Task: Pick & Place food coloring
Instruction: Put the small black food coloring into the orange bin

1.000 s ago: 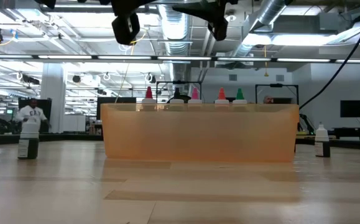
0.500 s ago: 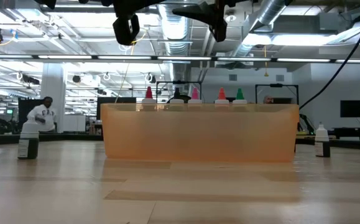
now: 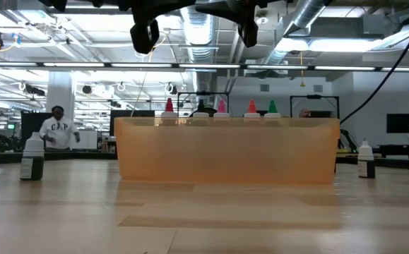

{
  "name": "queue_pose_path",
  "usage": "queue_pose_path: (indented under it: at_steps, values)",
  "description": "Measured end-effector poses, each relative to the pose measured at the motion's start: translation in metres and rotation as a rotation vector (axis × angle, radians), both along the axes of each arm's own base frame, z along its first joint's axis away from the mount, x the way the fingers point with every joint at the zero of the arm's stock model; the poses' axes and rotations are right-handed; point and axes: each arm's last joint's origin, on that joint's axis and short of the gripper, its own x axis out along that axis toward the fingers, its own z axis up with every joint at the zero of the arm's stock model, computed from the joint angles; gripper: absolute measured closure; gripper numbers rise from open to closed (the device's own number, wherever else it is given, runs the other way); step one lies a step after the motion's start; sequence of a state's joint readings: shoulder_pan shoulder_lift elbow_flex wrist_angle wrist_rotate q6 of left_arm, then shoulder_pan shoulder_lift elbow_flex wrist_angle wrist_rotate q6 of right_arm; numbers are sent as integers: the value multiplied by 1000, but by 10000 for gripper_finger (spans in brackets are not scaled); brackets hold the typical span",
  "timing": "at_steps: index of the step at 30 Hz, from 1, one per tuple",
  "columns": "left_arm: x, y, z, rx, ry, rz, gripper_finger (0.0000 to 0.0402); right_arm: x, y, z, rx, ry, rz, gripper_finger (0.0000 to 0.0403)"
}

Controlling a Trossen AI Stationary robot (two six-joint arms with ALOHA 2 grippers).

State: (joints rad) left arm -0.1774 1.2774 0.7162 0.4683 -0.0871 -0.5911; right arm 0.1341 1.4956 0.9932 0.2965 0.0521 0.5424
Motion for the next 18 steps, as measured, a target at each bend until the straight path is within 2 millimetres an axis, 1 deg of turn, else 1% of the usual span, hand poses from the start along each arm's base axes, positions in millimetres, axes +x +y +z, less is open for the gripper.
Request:
queue_pose_path:
  at_steps: [11, 15, 18]
  values:
    - [1, 3, 0, 0, 3, 14, 329, 0, 0, 0, -18, -5, 8, 334]
    - [1, 3, 0, 0, 4, 14, 329, 0, 0, 0, -18, -3, 8, 357]
    - [1, 3, -1, -1, 4, 12, 329, 0, 0, 0, -18, -2, 8, 365]
